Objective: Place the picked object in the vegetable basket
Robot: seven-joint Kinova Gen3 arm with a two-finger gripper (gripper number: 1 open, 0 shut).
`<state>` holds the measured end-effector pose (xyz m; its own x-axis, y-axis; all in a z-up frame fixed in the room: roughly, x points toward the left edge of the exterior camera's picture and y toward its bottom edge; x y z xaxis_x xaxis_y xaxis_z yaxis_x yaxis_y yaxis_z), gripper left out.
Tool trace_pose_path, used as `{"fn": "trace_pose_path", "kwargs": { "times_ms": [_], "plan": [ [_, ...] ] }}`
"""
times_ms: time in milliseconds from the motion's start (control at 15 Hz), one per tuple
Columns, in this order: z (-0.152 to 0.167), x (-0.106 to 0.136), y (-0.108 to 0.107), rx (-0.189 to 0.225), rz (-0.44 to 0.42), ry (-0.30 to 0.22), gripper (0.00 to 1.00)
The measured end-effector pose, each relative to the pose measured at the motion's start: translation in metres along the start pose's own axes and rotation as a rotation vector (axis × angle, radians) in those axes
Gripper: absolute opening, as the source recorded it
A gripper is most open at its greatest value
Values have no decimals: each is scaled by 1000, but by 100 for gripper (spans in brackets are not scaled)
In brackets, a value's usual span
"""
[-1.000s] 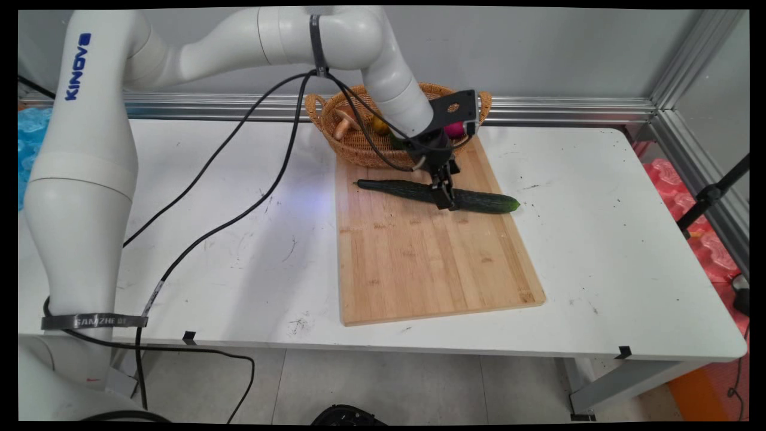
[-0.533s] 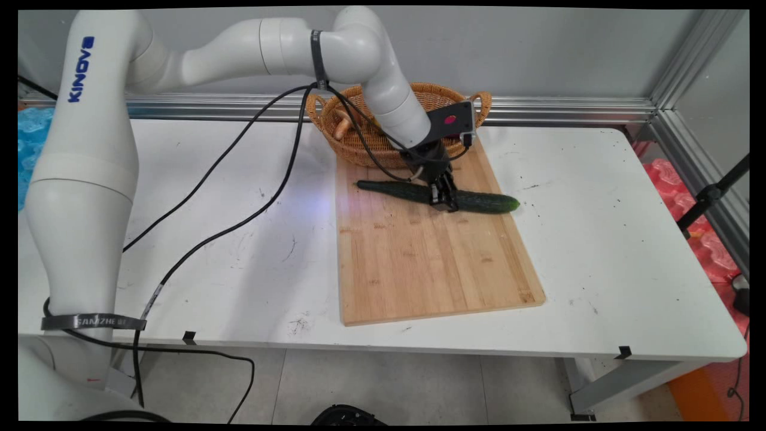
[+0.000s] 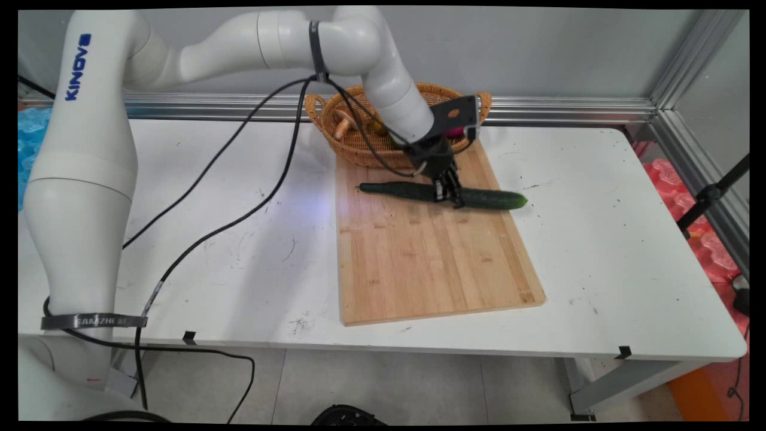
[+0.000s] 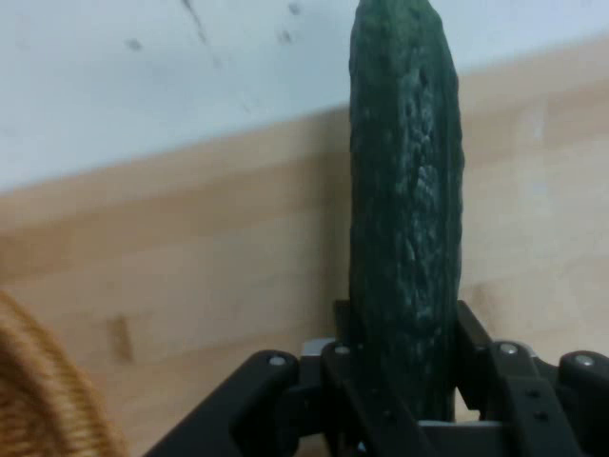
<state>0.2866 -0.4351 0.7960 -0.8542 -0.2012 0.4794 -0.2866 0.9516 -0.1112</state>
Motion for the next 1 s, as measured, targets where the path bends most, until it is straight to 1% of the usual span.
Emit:
{"fn": "trace_pose_path", "kwargs": {
  "times_ms": [133, 333, 533, 733, 867, 1000],
  "plan": [
    [-15, 11, -6, 10, -2, 22, 0],
    [-40, 29, -19, 40, -25, 62, 0],
    [-63, 39, -37, 88, -64, 90, 0],
    [-82, 43, -55, 145, -105, 103, 0],
    [-93, 40, -68, 188, -132, 102, 0],
    [-100, 35, -77, 218, -149, 97, 0]
  ]
}}
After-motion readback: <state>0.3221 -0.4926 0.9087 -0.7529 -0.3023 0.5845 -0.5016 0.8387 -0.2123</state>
